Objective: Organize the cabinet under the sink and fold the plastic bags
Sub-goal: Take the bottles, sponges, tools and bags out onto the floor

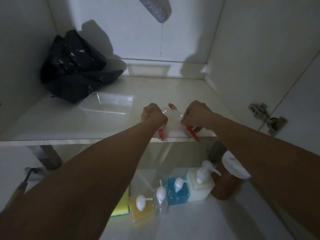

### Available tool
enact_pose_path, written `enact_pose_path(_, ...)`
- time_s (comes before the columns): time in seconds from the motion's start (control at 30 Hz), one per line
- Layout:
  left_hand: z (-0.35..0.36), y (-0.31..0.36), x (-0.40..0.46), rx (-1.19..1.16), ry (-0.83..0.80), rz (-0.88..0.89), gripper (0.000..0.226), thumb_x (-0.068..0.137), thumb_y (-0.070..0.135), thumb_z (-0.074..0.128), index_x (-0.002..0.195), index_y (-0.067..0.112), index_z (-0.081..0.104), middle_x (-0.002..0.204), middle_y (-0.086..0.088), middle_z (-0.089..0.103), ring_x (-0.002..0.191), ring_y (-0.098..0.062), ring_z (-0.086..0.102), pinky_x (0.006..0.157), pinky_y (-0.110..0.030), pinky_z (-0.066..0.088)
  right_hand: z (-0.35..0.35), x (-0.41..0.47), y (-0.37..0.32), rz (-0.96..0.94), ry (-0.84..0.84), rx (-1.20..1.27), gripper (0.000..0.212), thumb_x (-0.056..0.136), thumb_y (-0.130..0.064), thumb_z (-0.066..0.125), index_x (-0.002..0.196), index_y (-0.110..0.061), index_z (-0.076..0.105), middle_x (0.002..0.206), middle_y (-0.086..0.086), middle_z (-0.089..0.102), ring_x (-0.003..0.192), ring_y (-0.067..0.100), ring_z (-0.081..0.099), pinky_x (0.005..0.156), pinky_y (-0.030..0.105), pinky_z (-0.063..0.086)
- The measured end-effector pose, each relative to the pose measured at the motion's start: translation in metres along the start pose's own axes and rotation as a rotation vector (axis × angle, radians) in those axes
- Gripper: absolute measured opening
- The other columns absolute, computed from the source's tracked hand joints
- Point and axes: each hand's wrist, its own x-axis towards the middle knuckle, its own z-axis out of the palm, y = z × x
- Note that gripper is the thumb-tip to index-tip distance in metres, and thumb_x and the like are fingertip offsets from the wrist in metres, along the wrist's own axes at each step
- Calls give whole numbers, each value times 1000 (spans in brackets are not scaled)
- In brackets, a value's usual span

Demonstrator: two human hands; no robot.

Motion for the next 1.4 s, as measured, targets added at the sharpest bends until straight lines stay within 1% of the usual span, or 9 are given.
enact_pose_path(0.13,-17,-5,-26,-151,-3,4,33,84,31,69,96,1,66,92,-13,69,84,-26,69,75,-35,59,-20,-56,-8,63,-163,99,21,79,-6,78,92,7,70,78,19,73,66,28,73,57,35,61)
enact_pose_path(0.3,-60,-29,-101,-516,-322,-116,10,80,-1,71,87,-5,65,80,-20,69,65,-27,69,54,-38,60,-25,-122,-4,137,-365,62,15,78,-3,77,89,6,71,69,17,73,56,22,70,54,28,59)
enact_pose_path(0.47,-62,-87,-170,-445,-526,-235,16,77,-6,73,78,4,61,73,-19,64,66,-27,65,54,-31,54,31,-167,19,265,-552,46,20,78,-7,79,89,5,69,67,16,72,56,20,69,56,29,60)
enact_pose_path(0.6,-26,-132,-214,-416,-588,-386,11,80,-8,69,81,1,63,65,-16,66,45,-18,65,45,-31,57,83,-193,47,344,-658,54,29,77,-5,80,94,14,67,76,23,72,59,25,70,60,33,61)
enact_pose_path(0.8,34,-173,-246,-455,-583,-543,16,83,3,70,97,-4,65,78,-16,70,58,-23,71,50,-34,58,151,-210,86,387,-615,-14,14,73,-8,78,72,0,67,49,5,66,47,15,66,56,26,59)
enact_pose_path(0.97,63,-174,-243,-555,-566,-603,15,86,11,69,74,7,61,78,-15,70,68,-27,72,63,-40,61,180,-200,97,445,-572,-52,17,76,-10,80,84,1,70,76,14,74,65,20,74,67,33,62)
enact_pose_path(1.07,77,-180,-238,-518,-474,-582,9,83,14,74,79,10,66,82,-13,71,69,-25,72,64,-40,61,185,-195,98,414,-537,-103,17,78,-14,80,83,-6,66,73,8,71,55,13,69,55,23,58)
enact_pose_path(1.2,74,-181,-234,-294,-438,-479,21,83,17,71,96,1,65,86,-8,66,72,-17,64,49,-21,48,171,-188,88,336,-606,-197,26,81,-19,75,96,0,63,80,7,70,70,19,72,62,26,60)
enact_pose_path(1.4,30,-160,-213,-152,-734,-411,31,82,10,73,105,-3,57,101,-19,64,84,-30,64,69,-39,57,118,-160,42,251,-696,-210,15,82,-15,75,87,-4,66,80,10,72,62,21,71,56,30,60)
